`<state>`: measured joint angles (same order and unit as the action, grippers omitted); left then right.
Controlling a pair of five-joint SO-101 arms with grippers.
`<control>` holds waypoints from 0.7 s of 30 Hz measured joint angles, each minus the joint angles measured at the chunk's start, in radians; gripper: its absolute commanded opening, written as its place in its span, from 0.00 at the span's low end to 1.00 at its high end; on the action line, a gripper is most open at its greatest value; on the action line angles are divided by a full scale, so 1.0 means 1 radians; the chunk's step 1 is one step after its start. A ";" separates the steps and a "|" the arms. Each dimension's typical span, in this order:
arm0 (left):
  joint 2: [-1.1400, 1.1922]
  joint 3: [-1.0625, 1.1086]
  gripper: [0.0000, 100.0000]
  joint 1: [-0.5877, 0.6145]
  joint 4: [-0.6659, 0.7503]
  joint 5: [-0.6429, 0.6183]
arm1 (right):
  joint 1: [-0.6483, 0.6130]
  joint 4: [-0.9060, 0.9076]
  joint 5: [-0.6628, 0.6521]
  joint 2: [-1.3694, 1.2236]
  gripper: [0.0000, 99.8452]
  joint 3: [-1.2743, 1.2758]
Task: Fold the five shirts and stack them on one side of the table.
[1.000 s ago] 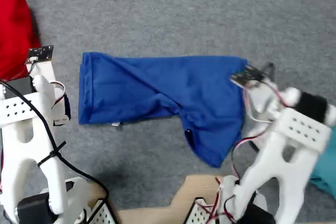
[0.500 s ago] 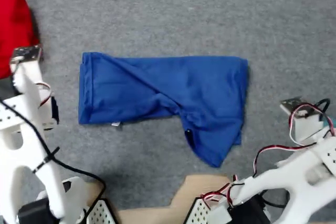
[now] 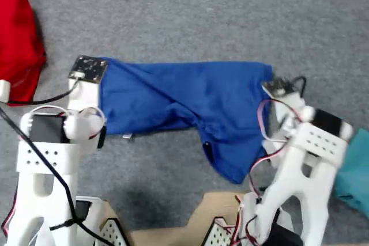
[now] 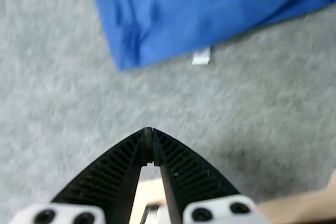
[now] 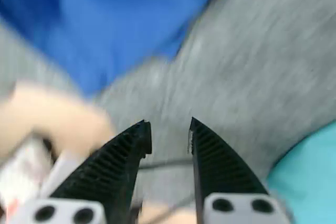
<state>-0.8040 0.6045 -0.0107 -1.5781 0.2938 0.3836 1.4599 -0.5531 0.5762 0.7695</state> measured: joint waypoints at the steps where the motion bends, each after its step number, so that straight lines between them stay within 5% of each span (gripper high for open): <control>1: 0.008 0.008 0.02 -0.020 0.032 -0.020 | -0.040 -0.043 0.063 0.000 0.13 0.003; 10: 0.222 0.008 0.02 -0.115 0.114 -0.069 | -0.224 -0.264 0.446 -0.055 0.13 0.003; 21: 0.423 -0.107 0.02 -0.117 0.115 -0.069 | -0.224 -0.353 0.508 -0.448 0.13 -0.170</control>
<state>-0.3805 0.4971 -0.1274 -1.4630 0.2248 0.1596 1.1070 -0.0453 0.1281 0.5992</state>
